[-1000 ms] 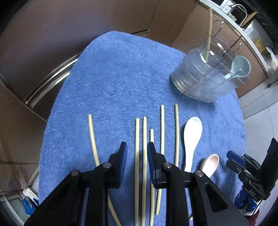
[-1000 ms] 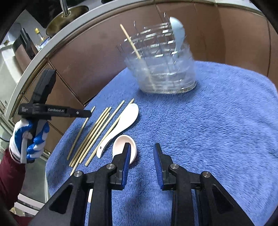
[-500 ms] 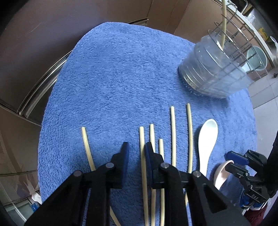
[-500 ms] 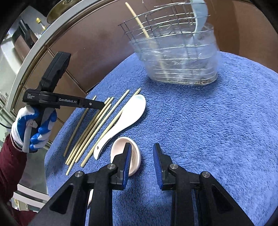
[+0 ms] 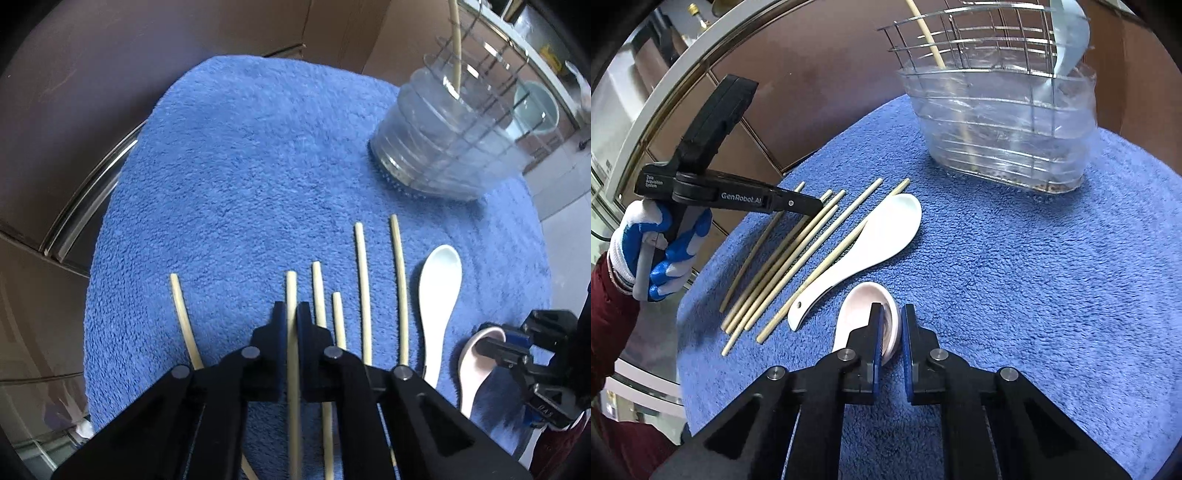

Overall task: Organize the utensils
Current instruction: 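Grasp the pink spoon with the right tool while the left tool grasps a chopstick, then lower the pink spoon and chopstick into the wire holder while both tools open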

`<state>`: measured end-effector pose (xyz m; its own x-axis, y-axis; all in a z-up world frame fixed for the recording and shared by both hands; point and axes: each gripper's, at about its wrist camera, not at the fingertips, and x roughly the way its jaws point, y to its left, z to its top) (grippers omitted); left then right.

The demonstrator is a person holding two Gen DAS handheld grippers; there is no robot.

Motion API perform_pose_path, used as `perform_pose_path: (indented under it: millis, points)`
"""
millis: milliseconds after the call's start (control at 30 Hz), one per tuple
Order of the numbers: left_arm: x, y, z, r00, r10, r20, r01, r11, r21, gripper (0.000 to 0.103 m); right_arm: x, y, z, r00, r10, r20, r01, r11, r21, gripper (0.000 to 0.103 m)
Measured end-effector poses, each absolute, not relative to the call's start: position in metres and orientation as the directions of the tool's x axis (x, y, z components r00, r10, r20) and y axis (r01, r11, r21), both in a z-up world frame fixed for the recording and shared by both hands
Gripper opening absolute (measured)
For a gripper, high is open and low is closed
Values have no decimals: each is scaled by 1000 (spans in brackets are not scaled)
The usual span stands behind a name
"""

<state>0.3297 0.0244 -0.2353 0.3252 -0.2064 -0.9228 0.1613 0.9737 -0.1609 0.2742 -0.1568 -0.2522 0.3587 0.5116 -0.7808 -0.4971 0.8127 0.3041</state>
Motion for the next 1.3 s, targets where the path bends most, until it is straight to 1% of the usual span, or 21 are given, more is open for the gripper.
perform_pose_path:
  millis: [133,300,600,800,933,1000,1100,1133,1167,1300]
  points:
    - [312,32,-212,402,-256,-879,139,966,-217,5,262,-162,-240,392,496,-775,-493,824,278,9]
    - [285,42,-177,498,-279,-821,132,960,-246,5,239,-163,-215,449,469,-761,-494,839,227,8]
    - [230,53,-118,654,-272,-706,129,959,-251,5,198,-173,-169,545,414,-729,-473,870,140,8]
    - [204,55,-88,731,-279,-623,131,953,-272,5,173,-185,-144,630,363,-687,-415,905,97,8]
    - [193,57,-61,787,-314,-532,151,933,-327,5,166,-197,-111,716,313,-624,-359,932,56,8]
    - [194,54,-42,825,-317,-467,160,925,-345,5,166,-199,-92,769,271,-579,-321,947,17,8]
    - [200,50,-20,864,-327,-382,177,909,-377,5,171,-200,-61,834,230,-502,-274,961,-15,8]
    - [206,47,-9,880,-330,-341,184,900,-394,5,176,-199,-53,855,211,-474,-256,966,-31,8]
    - [209,47,-3,889,-330,-317,187,895,-405,5,183,-197,-42,881,185,-435,-230,972,-52,8]
    - [240,34,25,931,-304,-199,194,879,-435,5,217,-191,-22,937,116,-330,-154,984,-91,8]
